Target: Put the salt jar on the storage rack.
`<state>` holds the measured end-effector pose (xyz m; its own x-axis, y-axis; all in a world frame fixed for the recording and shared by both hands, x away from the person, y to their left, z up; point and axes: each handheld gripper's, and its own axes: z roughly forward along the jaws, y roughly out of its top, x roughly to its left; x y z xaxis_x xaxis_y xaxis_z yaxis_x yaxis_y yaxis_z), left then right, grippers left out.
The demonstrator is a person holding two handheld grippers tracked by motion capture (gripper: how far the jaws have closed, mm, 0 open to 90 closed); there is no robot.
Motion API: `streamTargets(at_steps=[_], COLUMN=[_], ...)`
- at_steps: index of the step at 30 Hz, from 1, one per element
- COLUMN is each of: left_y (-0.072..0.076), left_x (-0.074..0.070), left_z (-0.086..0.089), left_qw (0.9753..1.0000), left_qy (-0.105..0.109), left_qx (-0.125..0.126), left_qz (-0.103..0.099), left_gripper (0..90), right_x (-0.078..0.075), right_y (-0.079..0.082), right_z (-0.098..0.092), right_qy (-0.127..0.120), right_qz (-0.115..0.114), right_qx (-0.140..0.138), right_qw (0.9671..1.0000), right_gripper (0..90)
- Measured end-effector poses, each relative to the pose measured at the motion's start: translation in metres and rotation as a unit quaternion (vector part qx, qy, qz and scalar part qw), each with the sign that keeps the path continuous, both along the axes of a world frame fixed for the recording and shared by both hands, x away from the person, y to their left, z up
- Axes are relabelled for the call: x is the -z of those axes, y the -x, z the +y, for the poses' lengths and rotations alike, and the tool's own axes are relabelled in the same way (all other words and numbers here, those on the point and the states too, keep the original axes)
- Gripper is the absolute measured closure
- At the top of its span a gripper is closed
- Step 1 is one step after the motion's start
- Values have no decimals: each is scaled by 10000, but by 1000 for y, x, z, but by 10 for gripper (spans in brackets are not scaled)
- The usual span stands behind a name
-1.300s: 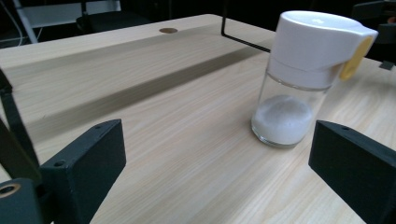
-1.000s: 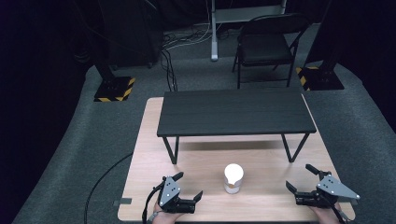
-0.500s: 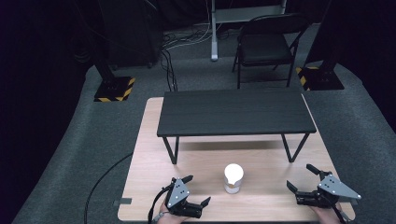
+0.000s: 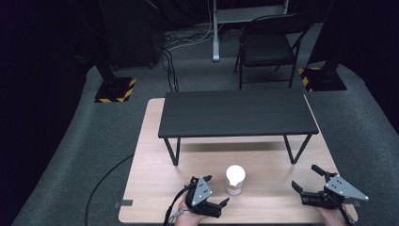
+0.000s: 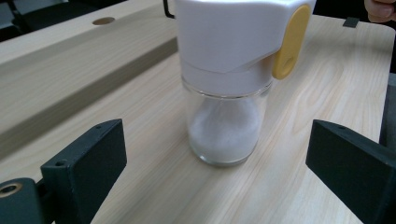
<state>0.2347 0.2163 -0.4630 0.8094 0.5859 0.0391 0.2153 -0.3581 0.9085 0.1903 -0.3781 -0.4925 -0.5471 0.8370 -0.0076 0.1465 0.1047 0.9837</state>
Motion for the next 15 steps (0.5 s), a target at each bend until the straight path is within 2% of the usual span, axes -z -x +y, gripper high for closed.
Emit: streamTargets(at_steps=[5, 7, 9, 10, 13, 14, 15], left_y=[-6, -9, -11, -13, -15, -14, -14], left_x=[5, 12, 15, 21, 26, 33, 35], left_z=[-14, -23, -26, -31, -35, -39, -41], left_qw=[10000, 9998, 9997, 9993, 9989, 9980, 9978], left_qy=[13, 168, 210, 342, 440, 571, 605], left_qx=[32, -7, -23, -58, -99, -191, -230], left_qz=[19, 63, 90, 146, 161, 174, 155], left_gripper=[51, 53, 53, 55, 61, 69, 79], right_x=[0, -1, 0, 0, 0, 0, 0], right_y=[0, 0, 0, 0, 0, 0, 0], right_z=[1, 1, 2, 2, 2, 1, 2], right_qy=[18, 45, 50, 49, 35, 35, 34], right_qz=[-5, -4, -4, -2, -1, 0, 3], right_qx=[-10, -13, -16, -16, -21, -23, -25], right_qw=[10000, 10000, 10000, 10000, 10000, 10000, 10000], right_gripper=[0, 0, 0, 0, 0, 0, 0])
